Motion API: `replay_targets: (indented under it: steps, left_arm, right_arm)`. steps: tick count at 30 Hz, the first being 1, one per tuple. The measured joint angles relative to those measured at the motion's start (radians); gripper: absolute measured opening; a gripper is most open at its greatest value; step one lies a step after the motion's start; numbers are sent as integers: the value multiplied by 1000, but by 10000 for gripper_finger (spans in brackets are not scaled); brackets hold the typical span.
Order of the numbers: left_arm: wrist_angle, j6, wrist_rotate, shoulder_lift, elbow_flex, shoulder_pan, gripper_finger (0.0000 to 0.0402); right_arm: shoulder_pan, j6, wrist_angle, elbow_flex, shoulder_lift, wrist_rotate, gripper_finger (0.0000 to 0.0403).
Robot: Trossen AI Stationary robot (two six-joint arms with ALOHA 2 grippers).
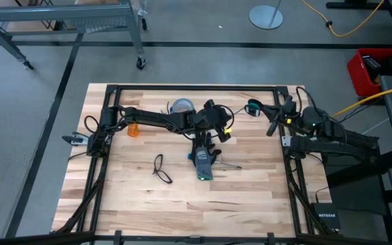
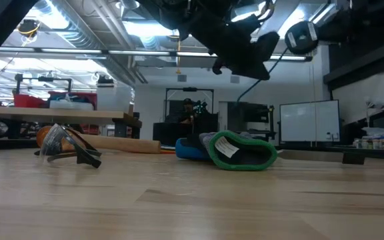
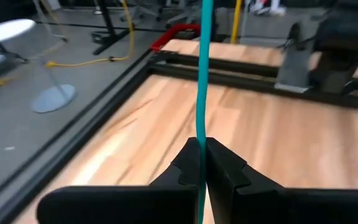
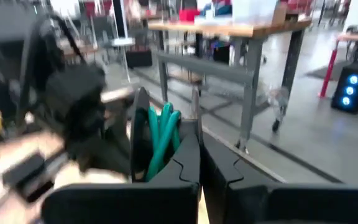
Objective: Coil cords
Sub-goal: Coil the green wire on the black spool
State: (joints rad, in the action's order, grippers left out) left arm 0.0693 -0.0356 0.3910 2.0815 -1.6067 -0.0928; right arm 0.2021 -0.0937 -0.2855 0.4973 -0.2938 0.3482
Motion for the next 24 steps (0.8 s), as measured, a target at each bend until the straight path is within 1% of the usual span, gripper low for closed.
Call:
replay_targets:
  steps: [3, 7, 12, 16, 20, 24]
  left_arm:
    - [27, -41, -55, 0, -1, 1, 1]
    - [77, -80, -125, 0, -1, 1, 1]
    - [95, -122, -156, 0, 0, 1, 1]
    - [97, -158, -213, 0, 1, 0, 1]
    - [100, -174, -238, 0, 1, -1, 1]
    - [98, -175, -246, 0, 1, -1, 1]
  right_arm:
    - [0, -1, 87, -3, -22, 1, 1]
    - [0, -3, 187, -3, -97, 17, 1]
    - [0, 2, 286, -2, -234, 114, 1]
    - [0, 31, 384, -2, -356, 200, 1]
    - [0, 65, 504, -2, -471, 214, 1]
    - [0, 73, 561, -1, -563, 213, 1]
